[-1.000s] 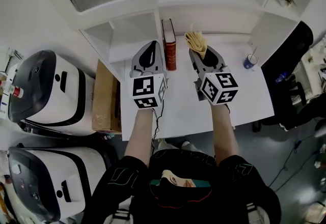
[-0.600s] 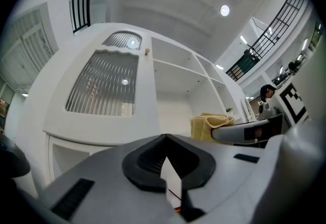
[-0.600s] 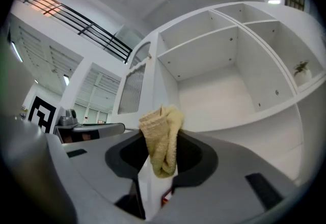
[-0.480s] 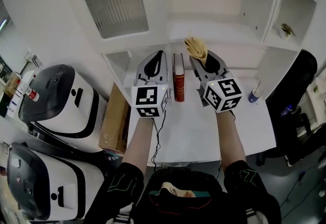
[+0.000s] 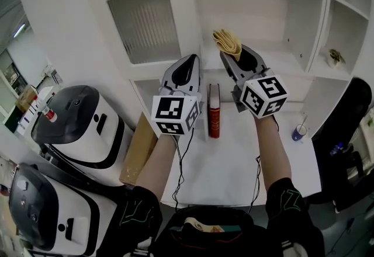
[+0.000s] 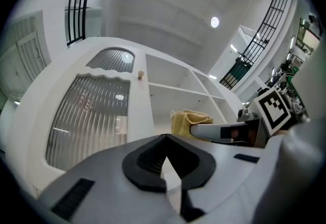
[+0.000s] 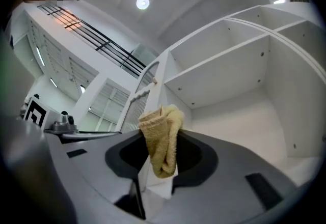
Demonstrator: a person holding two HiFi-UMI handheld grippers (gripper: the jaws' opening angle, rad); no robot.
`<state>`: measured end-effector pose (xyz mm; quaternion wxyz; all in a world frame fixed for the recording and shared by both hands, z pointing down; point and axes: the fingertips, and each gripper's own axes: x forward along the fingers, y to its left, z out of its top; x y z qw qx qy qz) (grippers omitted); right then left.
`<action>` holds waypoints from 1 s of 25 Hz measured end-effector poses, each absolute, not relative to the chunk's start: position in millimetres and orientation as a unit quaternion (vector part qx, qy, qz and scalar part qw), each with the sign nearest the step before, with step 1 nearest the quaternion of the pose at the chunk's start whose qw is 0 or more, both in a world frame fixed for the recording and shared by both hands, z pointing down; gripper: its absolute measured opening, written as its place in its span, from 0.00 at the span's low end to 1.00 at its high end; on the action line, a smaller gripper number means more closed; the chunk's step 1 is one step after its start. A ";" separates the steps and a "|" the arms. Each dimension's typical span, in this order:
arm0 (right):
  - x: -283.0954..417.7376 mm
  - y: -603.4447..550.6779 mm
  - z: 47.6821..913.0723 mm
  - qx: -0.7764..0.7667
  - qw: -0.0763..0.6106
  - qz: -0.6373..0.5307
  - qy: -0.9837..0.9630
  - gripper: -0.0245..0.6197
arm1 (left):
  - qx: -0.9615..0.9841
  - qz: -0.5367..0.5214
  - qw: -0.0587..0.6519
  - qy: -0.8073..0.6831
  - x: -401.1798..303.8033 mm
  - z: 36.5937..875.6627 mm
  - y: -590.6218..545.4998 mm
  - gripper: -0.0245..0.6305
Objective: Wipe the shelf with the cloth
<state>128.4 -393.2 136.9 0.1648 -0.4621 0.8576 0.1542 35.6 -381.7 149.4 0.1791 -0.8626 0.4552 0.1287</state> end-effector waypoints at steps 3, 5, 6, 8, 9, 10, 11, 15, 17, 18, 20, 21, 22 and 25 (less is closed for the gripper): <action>127.2 -405.7 119.0 -0.457 0.161 0.169 0.858 0.24 | -0.853 0.117 0.207 0.464 31.9 137.8 -383.7 0.04; 127.0 -416.5 106.7 -0.455 0.159 0.175 0.859 0.24 | -0.849 0.112 0.224 0.465 32.0 130.2 -384.7 0.04; 126.7 -421.7 100.8 -0.452 0.160 0.176 0.860 0.24 | -0.848 0.111 0.229 0.464 32.5 126.7 -385.5 0.04; 124.9 -432.0 90.6 -0.449 0.160 0.178 0.861 0.24 | -0.846 0.106 0.240 0.465 32.9 121.2 -387.6 0.04; 123.5 -437.6 86.8 -0.452 0.154 0.182 0.859 0.24 | -0.843 0.100 0.248 0.466 33.0 119.1 -388.4 0.04; 122.0 -443.5 83.1 -0.458 0.145 0.188 0.857 0.24 | -0.841 0.093 0.257 0.468 33.2 116.9 -388.9 0.04; 120.8 -449.4 78.3 -0.463 0.137 0.195 0.854 0.24 | -0.838 0.087 0.266 0.469 33.5 113.7 -389.2 0.04; 121.1 -469.5 51.8 -0.463 0.134 0.203 0.852 0.24 | -0.837 0.094 0.263 0.471 33.4 101.1 -392.2 0.04; 120.6 -477.4 40.7 -0.461 0.138 0.200 0.854 0.24 | -0.839 0.101 0.251 0.471 30.8 98.5 -394.9 0.04; 119.0 -480.9 36.1 -0.458 0.140 0.197 0.855 0.24 | -0.839 0.103 0.249 0.474 28.2 97.2 -395.9 0.04; 114.5 -488.4 28.0 -0.450 0.146 0.189 0.860 0.24 | -0.829 0.098 0.261 0.484 23.5 93.8 -395.8 0.04; 112.9 -492.8 24.0 -0.448 0.149 0.184 0.862 0.24 | -0.825 0.095 0.270 0.487 23.0 91.7 -394.3 0.04; 111.7 -497.2 20.3 -0.446 0.152 0.180 0.864 0.24 | -0.825 0.096 0.274 0.485 23.8 89.7 -392.5 0.04; 108.4 -510.3 11.3 -0.444 0.156 0.167 0.866 0.24 | -0.820 0.096 0.284 0.487 24.4 84.8 -388.2 0.04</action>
